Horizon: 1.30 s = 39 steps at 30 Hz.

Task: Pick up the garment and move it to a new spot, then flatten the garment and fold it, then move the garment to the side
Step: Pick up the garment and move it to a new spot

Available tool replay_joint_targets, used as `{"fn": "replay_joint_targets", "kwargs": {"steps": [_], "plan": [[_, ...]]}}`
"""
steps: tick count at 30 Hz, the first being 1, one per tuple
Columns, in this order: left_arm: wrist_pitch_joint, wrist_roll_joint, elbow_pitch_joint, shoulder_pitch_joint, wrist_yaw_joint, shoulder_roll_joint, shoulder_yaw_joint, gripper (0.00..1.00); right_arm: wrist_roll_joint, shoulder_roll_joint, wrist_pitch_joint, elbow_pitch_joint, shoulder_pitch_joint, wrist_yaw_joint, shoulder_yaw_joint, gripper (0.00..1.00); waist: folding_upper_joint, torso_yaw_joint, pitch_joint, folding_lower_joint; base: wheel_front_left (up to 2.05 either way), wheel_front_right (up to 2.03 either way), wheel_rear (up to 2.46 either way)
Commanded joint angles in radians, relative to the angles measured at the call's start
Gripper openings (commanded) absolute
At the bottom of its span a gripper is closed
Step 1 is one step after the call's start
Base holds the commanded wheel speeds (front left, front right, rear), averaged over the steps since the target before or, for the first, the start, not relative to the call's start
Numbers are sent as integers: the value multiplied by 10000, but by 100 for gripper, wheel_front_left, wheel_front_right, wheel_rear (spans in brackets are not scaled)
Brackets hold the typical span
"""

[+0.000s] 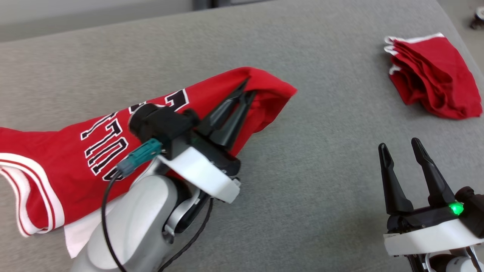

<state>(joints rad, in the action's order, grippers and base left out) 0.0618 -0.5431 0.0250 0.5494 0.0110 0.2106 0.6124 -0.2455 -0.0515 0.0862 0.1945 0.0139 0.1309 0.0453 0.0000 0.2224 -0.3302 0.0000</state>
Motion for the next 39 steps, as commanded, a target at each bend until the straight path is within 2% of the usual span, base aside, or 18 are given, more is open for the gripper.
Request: {"fn": "replay_joint_targets", "kwargs": {"steps": [1, 8, 9, 10, 11, 16, 21, 27, 33, 39], "plan": [[-13, 74, -79, 229, 80, -5, 57, 0, -89, -10, 135, -75, 83, -1, 13, 100, 0, 638, -618, 0, 0, 0, 0], [-328, -31, -1387, 521, 357, -271, 513, 0, -480, -9, 699, -549, 298, -1, 190, 100, 0, 1080, -1231, 0, 0, 0, 0], [-317, -50, -1617, 550, 389, -294, 548, 21, -511, -10, 776, -635, 339, -1, 224, 100, 0, 1095, -1285, 0, 0, 0, 0], [-333, -44, -1860, 577, 427, -284, 599, 81, -547, -10, 838, -699, 388, -1, 261, 100, 0, 1102, -1319, 0, 0, 0, 0], [-335, -82, -2065, 586, 473, -315, 632, 100, -571, -10, 874, -748, 435, 1, 296, 100, 0, 1097, -1346, 0, 0, 0, 0], [13, -62, -2676, 690, 687, -427, 802, 100, -628, -13, 1031, -1066, 588, -1, 356, 100, 0, 928, -1258, 0, 0, 0, 0], [659, 5, -2604, 698, 689, -484, 725, 100, -534, -15, 1065, -1290, 631, -1, 337, 100, 0, 590, -906, 0, 0, 0, 0], [1361, 11, -2345, 189, 166, -213, 211, 100, -326, -16, 911, -1364, 511, -1, 171, 100, 0, 5, -296, 0, 0, 0, 0], [1810, -304, -2121, -468, -394, 239, -783, 100, -144, -18, 608, -1218, 312, -1, 26, 100, 0, -695, 285, 0, 0, 0, 0], [2007, -567, -2003, -1210, -763, 586, -1923, 100, -10, -18, 312, -1083, 160, -1, -74, 100, 0, -1243, 687, 0, 0, 0, 0]]}}
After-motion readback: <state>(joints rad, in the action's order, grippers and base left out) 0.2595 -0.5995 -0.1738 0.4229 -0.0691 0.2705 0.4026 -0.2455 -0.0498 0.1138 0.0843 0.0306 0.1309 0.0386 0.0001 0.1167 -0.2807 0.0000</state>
